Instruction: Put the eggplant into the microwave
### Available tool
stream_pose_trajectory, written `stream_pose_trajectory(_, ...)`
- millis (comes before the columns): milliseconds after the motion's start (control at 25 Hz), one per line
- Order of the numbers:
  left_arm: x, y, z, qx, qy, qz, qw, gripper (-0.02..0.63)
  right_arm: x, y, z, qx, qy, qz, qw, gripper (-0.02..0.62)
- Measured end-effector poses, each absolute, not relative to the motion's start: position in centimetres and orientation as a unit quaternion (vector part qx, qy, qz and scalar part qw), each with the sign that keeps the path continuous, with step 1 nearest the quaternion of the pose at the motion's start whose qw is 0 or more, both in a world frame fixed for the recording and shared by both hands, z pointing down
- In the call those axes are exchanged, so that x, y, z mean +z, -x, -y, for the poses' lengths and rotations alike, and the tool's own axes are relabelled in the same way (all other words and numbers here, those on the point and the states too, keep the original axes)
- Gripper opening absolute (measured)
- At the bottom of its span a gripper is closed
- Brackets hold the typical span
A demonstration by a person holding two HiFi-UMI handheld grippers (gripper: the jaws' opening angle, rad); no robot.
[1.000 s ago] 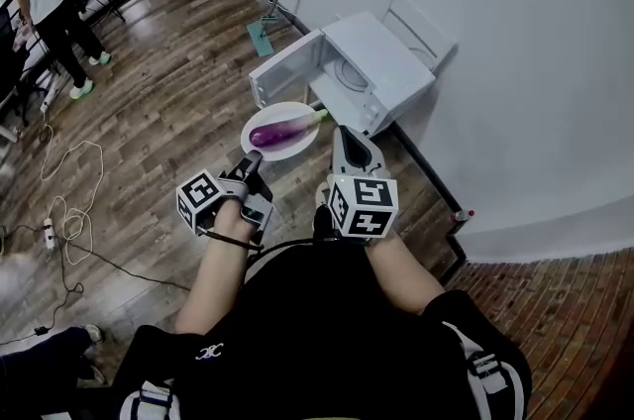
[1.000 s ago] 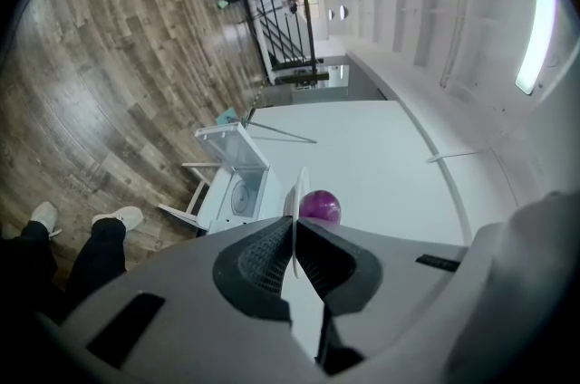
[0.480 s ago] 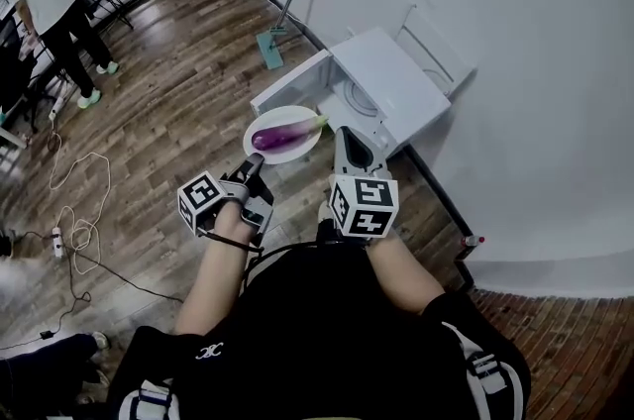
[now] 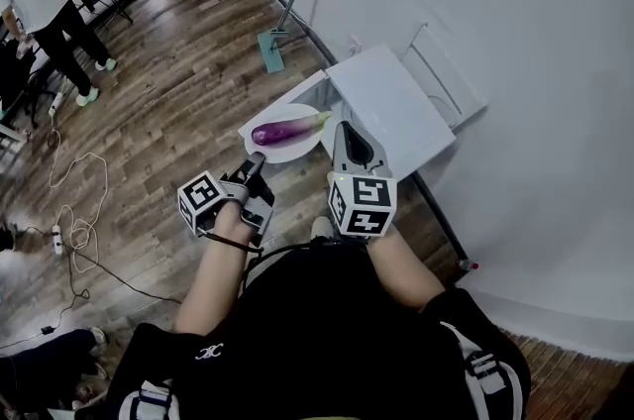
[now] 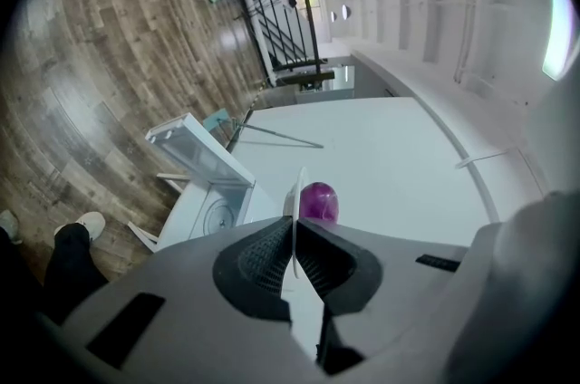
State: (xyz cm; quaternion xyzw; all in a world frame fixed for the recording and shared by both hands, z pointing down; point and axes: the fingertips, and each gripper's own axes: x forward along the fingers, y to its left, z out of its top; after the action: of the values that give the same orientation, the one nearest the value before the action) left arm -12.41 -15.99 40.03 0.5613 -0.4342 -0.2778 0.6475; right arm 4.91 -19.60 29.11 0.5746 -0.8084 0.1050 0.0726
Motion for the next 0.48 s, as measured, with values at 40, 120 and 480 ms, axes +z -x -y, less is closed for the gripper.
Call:
stream_pose_trajectory(40,40.2,11.8,17.7,-0.279,-0.56,0.436,0.647,0.012,29.4,-5.5,21.4,0.105,-0.572,0.81,0.074,0.006)
stream_pose_trajectory(120,40.5,10.7,20.2,-0.282,-0.558,0.438,0.646,0.012,29.9,-6.6,24.1,0.106,-0.569,0.812,0.076,0.007)
stream_pose_trajectory(480,41.2,7.0,26.8,-0.304,-0.556,0.424,0.647,0.012,31.8,-10.0,30.7,0.112,-0.566,0.813,0.079,0.007)
